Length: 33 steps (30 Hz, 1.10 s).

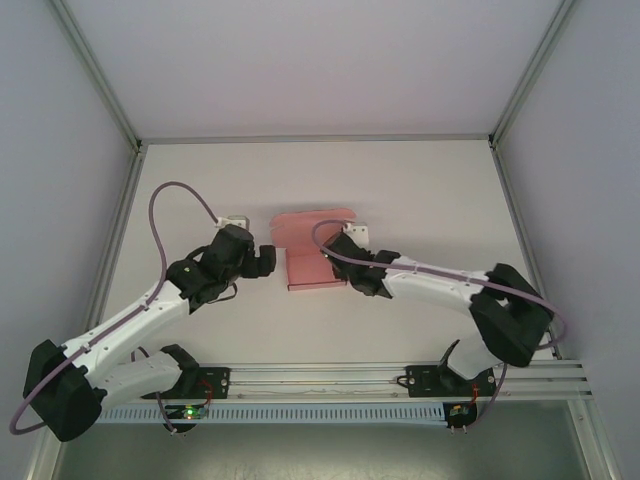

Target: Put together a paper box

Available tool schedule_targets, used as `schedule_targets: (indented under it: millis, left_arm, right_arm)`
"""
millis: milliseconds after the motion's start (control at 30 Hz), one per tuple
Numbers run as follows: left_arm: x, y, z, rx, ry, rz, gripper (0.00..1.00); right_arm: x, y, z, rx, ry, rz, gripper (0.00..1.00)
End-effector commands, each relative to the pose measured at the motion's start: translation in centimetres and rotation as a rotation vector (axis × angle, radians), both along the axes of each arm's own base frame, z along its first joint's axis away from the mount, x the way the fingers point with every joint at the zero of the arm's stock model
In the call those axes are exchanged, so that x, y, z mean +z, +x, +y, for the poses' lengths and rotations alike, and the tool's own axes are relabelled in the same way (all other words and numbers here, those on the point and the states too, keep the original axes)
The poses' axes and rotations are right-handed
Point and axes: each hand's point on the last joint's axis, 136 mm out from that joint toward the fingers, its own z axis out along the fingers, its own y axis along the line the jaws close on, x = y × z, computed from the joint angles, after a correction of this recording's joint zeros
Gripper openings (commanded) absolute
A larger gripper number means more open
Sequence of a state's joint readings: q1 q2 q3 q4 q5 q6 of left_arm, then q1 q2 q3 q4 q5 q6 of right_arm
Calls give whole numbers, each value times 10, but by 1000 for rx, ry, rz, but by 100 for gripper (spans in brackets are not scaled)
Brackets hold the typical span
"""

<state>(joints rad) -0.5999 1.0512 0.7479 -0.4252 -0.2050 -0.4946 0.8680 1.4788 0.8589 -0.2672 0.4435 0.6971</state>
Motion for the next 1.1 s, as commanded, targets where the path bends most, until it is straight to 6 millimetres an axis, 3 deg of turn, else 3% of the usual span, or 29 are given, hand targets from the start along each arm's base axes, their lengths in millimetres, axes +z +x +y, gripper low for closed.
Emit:
schedule_targets:
  millis: [0, 67, 100, 267, 400, 600, 767, 967, 1067]
  left_arm:
    - [15, 13, -34, -222, -17, -92, 100]
    - [15, 20, -44, -285, -46, -126, 100]
    - [16, 22, -50, -331, -78, -117, 100]
    - [19, 54, -40, -359, -119, -75, 100]
    - [17, 55, -53, -585, -84, -102, 100]
    - [15, 65, -44, -668, -19, -86, 100]
    - [8, 72, -47, -741, -17, -32, 100]
    - [-11, 76, -51, -787, -17, 97, 79]
    - [-18, 78, -51, -786, -20, 137, 68]
  right_arm:
    - [40, 12, 5, 187, -82, -163, 60]
    - [55, 18, 11, 327, -117, -214, 91]
    - [60, 24, 9, 367, -127, -234, 98]
    - [80, 44, 6, 591, -58, -281, 98]
    - [89, 41, 17, 838, -18, -306, 98]
    - [73, 61, 12, 911, -87, -172, 98]
    - [62, 72, 14, 957, -12, -120, 94]
    - [52, 75, 10, 970, -26, -89, 85]
    - [42, 81, 3, 946, -65, -48, 73]
